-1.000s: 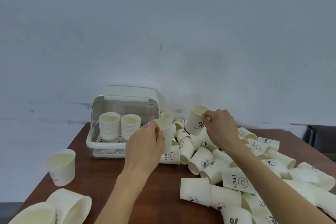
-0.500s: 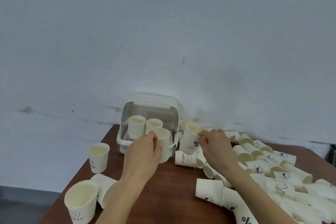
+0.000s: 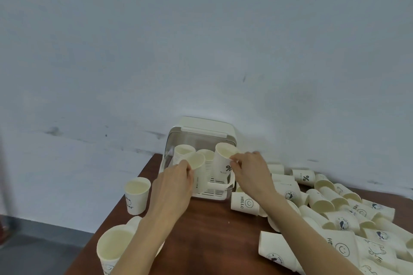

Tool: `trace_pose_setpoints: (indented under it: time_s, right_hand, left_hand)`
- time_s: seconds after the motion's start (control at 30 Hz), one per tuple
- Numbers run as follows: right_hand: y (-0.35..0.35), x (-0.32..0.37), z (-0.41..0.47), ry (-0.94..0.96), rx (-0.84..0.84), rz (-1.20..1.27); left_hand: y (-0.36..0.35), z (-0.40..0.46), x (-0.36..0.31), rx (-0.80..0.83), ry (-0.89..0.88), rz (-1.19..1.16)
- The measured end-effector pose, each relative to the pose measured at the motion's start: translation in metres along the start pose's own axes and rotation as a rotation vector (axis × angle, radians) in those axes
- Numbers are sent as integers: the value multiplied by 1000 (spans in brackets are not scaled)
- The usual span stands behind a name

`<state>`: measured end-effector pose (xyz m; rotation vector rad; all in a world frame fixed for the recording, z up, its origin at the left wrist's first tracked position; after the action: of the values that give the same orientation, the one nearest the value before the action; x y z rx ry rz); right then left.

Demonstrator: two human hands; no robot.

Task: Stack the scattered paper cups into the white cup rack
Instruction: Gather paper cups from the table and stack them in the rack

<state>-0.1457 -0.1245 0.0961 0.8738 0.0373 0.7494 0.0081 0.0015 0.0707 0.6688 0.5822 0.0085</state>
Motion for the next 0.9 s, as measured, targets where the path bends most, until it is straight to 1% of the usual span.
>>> trace_pose_setpoints:
  time_s: [0.17, 0.33, 0.7, 0.9]
  right_hand:
    - [-31, 13, 39, 31, -73, 1]
    - [-63, 16, 54, 42, -79, -45]
    - [-122, 4, 54, 19, 125, -117]
    - [-141, 5, 45, 67, 188, -168]
  left_hand:
    - [-1, 6, 15, 5, 27, 8]
    - [-1, 12, 30, 13, 29, 35]
    - [-2, 33, 46, -4, 20, 96]
    - [-12, 69, 40, -113, -31, 31]
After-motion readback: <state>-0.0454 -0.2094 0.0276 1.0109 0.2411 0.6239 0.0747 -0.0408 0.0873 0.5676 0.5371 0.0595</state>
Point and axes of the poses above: each hand's wrist, its own z-axis towards the middle knuckle, its own y-axis out of the back of the hand, x = y × z, the point moved 4 cm from there along z, towards the middle knuckle, and after that the axes turned 13 degrees about -x, right-handed, at the moved point
